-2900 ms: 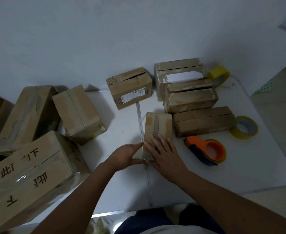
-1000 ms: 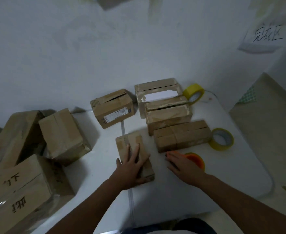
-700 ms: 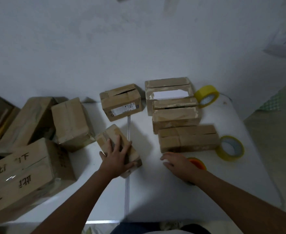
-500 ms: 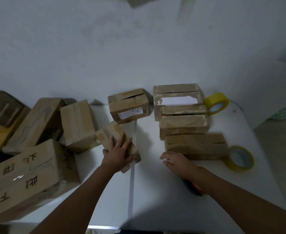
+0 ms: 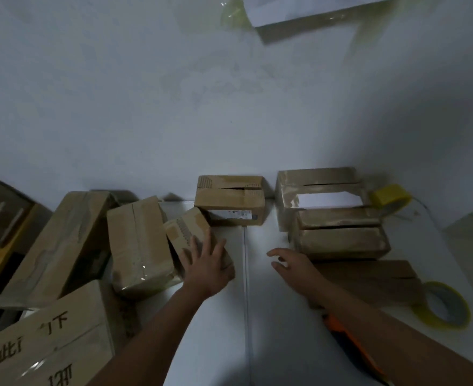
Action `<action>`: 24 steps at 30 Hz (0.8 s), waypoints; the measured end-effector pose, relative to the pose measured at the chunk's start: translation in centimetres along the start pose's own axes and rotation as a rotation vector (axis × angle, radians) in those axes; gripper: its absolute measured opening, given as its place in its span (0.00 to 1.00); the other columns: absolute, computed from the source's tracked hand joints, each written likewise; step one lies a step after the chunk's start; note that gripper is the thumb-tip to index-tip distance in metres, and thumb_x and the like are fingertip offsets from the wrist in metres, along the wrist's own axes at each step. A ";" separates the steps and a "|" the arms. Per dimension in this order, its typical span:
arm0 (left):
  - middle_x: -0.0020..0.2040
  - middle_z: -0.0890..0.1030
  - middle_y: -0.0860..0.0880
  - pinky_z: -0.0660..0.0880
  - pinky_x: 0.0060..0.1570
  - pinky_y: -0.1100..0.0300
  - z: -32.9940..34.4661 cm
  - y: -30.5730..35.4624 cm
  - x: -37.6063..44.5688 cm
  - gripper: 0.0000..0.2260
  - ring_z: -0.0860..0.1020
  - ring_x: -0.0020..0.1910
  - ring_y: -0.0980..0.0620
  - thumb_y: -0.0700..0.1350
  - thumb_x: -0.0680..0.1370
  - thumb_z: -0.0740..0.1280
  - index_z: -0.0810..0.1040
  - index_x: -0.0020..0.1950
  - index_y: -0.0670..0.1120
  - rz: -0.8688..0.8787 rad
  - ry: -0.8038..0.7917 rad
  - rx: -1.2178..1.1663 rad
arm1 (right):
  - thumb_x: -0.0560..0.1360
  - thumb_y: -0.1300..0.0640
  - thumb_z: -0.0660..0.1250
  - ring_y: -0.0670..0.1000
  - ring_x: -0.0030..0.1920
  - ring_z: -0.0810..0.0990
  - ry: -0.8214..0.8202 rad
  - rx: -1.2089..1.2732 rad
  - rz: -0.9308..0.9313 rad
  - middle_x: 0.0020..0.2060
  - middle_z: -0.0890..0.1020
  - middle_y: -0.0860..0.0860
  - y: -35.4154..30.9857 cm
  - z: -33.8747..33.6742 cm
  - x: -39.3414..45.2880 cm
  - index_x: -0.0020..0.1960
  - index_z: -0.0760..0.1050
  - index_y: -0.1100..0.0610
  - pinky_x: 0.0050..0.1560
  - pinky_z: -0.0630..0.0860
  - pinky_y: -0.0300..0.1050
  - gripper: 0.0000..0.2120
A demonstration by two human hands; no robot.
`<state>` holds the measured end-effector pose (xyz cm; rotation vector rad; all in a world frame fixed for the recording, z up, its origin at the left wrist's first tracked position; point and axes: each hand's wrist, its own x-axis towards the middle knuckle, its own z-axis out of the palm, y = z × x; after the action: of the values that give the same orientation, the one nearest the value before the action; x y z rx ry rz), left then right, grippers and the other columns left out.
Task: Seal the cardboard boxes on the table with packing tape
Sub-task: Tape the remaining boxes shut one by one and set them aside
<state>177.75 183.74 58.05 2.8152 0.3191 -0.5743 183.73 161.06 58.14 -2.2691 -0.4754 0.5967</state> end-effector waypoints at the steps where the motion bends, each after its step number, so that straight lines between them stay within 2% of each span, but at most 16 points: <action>1: 0.80 0.34 0.47 0.39 0.73 0.33 -0.1 0.0 0.3 0.34 0.35 0.77 0.33 0.63 0.79 0.59 0.47 0.80 0.56 0.011 -0.005 -0.020 | 0.81 0.58 0.62 0.48 0.65 0.73 0.023 0.034 0.027 0.66 0.75 0.50 -0.6 0.1 1.1 0.67 0.73 0.55 0.63 0.71 0.40 0.15; 4: 0.81 0.39 0.48 0.40 0.75 0.40 -1.1 -0.6 2.1 0.32 0.39 0.79 0.41 0.63 0.80 0.59 0.53 0.80 0.54 0.048 0.103 -0.154 | 0.81 0.56 0.62 0.46 0.60 0.73 0.105 0.147 0.121 0.65 0.73 0.49 -2.6 -0.2 4.6 0.70 0.69 0.52 0.56 0.73 0.41 0.18; 7: 0.80 0.57 0.44 0.55 0.75 0.45 -3.2 -2.6 4.9 0.27 0.55 0.78 0.42 0.50 0.80 0.65 0.62 0.78 0.47 0.066 0.331 -0.335 | 0.81 0.56 0.62 0.46 0.56 0.73 0.170 0.265 0.196 0.58 0.73 0.48 -4.1 -0.7 8.1 0.70 0.67 0.53 0.51 0.72 0.41 0.18; 9: 0.77 0.63 0.42 0.61 0.72 0.49 -4.9 -4.0 7.2 0.25 0.63 0.75 0.42 0.44 0.80 0.65 0.65 0.76 0.43 -0.019 0.394 -0.423 | 0.80 0.57 0.63 0.49 0.56 0.75 0.209 0.357 0.212 0.57 0.75 0.49 -4.7 -0.9 10.3 0.67 0.70 0.55 0.53 0.73 0.43 0.16; 13: 0.75 0.67 0.41 0.64 0.69 0.48 -7.0 -5.5 11.5 0.24 0.66 0.73 0.42 0.48 0.82 0.61 0.63 0.77 0.43 -0.269 0.282 -0.509 | 0.79 0.57 0.64 0.53 0.56 0.77 0.180 0.437 0.350 0.59 0.77 0.55 -4.1 -0.8 14.0 0.66 0.70 0.56 0.55 0.75 0.47 0.16; 16: 0.71 0.72 0.41 0.68 0.66 0.50 -7.3 -5.5 13.5 0.20 0.71 0.69 0.41 0.49 0.84 0.59 0.68 0.74 0.42 -0.276 0.171 -0.602 | 0.79 0.55 0.63 0.54 0.58 0.76 0.143 0.433 0.412 0.61 0.76 0.56 -3.4 -0.7 15.1 0.68 0.69 0.58 0.58 0.75 0.49 0.18; 19: 0.65 0.77 0.41 0.71 0.60 0.51 -7.3 -5.3 14.4 0.18 0.75 0.63 0.41 0.46 0.83 0.60 0.71 0.71 0.40 -0.303 0.165 -0.713 | 0.79 0.55 0.64 0.53 0.58 0.76 0.175 0.432 0.386 0.61 0.75 0.56 -3.4 -0.7 15.2 0.67 0.69 0.58 0.57 0.75 0.47 0.18; 21: 0.63 0.78 0.41 0.73 0.59 0.49 -7.3 -5.2 14.6 0.17 0.76 0.60 0.42 0.46 0.83 0.60 0.72 0.70 0.41 -0.334 0.187 -0.782 | 0.78 0.55 0.65 0.52 0.58 0.76 0.225 0.395 0.338 0.62 0.73 0.56 -3.5 -0.9 15.2 0.67 0.69 0.57 0.56 0.76 0.45 0.19; 24: 0.61 0.78 0.43 0.74 0.60 0.48 -7.2 -5.0 14.4 0.17 0.76 0.57 0.44 0.48 0.83 0.59 0.72 0.69 0.42 -0.358 0.206 -0.860 | 0.78 0.55 0.66 0.51 0.55 0.78 0.275 0.356 0.266 0.60 0.75 0.56 -4.3 -1.9 15.0 0.64 0.71 0.56 0.47 0.77 0.37 0.16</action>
<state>191.96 192.82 57.55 1.9816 0.8781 -0.1366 196.40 170.32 58.36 -2.0391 0.0673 0.4459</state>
